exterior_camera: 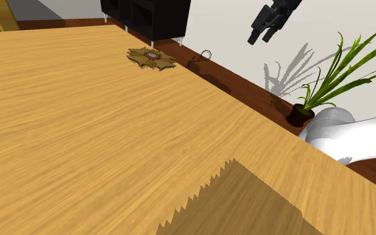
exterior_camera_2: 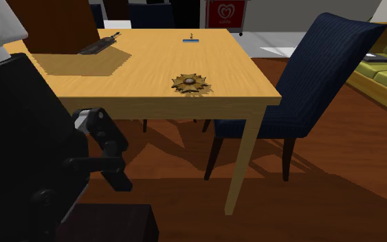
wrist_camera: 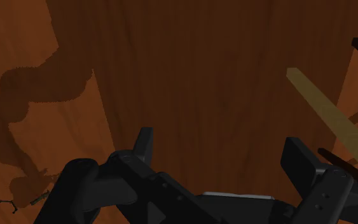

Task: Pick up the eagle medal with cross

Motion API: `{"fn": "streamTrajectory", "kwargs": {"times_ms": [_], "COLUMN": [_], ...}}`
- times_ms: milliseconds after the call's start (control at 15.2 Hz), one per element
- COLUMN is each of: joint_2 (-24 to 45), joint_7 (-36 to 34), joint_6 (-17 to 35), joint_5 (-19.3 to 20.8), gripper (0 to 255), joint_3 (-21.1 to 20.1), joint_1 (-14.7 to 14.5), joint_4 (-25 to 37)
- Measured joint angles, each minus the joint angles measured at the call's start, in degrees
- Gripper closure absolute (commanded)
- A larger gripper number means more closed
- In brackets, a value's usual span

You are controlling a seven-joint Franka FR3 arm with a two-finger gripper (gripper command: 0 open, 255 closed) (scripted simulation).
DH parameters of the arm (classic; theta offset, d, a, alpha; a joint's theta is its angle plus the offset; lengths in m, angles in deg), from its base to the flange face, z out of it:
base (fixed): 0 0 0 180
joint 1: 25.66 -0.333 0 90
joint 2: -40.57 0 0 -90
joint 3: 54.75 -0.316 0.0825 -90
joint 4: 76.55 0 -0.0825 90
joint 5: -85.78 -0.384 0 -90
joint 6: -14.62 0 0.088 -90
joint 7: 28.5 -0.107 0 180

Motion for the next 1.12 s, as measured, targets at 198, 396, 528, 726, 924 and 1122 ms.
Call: {"fn": "streamTrajectory", "kwargs": {"times_ms": [198, 396, 528, 726, 924, 1122], "joint_2": [0.7, 2.3, 3.8, 6.5, 10.8, 15.5], "joint_7": [-2.9, -9.5, -14.7, -21.9, -29.6, -37.2], "joint_6": [-0.5, -1.7, -2.7, -3.4, -4.2, -5.2], "joint_5": [-1.2, -3.6, -5.6, -8.0, -10.1, -11.6], "gripper": [0, 0, 0, 0, 0, 0], "joint_3": [-1.9, -5.8, -9.0, -13.0, -17.5, -21.6], "joint_1": [0.0, 0.2, 0.3, 0.7, 1.4, 2.2], "joint_4": [0.7, 2.3, 4.0, 6.5, 10.8, 16.0]}}
